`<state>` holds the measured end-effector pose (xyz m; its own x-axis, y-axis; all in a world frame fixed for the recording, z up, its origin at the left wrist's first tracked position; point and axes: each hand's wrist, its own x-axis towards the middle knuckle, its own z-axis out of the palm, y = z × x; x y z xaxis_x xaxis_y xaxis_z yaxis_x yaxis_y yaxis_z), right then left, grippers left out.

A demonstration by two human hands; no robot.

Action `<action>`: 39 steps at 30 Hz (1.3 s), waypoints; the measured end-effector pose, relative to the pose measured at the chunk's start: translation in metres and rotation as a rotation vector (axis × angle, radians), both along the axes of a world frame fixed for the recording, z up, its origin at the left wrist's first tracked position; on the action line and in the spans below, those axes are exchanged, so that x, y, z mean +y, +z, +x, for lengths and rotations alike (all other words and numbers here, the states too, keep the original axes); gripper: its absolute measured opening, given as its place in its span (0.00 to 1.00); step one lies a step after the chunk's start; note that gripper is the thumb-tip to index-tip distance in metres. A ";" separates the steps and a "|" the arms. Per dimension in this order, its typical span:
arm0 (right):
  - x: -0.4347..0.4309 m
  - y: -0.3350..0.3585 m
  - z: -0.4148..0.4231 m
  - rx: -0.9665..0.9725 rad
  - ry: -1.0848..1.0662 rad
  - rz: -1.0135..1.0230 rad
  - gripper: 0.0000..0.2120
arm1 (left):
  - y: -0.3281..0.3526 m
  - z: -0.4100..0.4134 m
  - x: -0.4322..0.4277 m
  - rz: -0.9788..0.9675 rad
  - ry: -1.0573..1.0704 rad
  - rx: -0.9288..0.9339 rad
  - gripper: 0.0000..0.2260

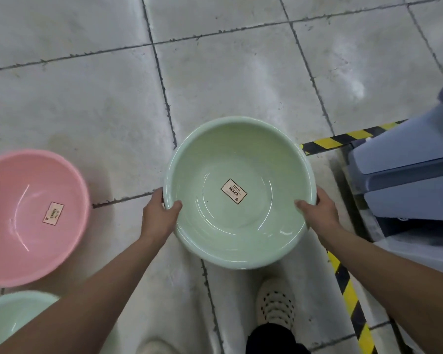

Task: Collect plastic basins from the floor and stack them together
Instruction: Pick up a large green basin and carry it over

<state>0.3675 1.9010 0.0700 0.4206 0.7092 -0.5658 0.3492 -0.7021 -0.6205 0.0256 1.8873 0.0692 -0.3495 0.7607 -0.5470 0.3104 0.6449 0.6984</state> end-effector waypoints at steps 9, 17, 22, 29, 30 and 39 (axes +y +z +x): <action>0.002 -0.072 0.005 0.030 0.057 -0.106 0.23 | -0.071 0.006 -0.005 -0.042 0.037 0.046 0.22; 0.010 -0.053 -0.002 0.003 0.087 -0.156 0.20 | -0.061 0.001 -0.014 -0.073 -0.048 0.127 0.14; 0.025 0.002 -0.030 -0.025 0.135 -0.110 0.18 | -0.007 -0.020 -0.017 -0.057 0.040 0.133 0.15; 0.050 0.093 -0.134 0.038 0.344 -0.080 0.20 | 0.089 -0.110 -0.067 0.028 0.251 0.160 0.16; 0.051 0.103 -0.154 0.051 0.387 -0.086 0.21 | 0.102 -0.125 -0.081 0.017 0.283 0.161 0.16; -0.014 0.162 -0.358 0.134 0.842 -0.105 0.23 | 0.180 -0.246 -0.259 -0.132 0.664 0.267 0.14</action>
<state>0.0093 1.8874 0.2316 -0.2973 0.6965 -0.6531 0.7080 -0.2981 -0.6402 -0.2207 1.6282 0.2488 -0.8490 0.2751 -0.4512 -0.0268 0.8303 0.5567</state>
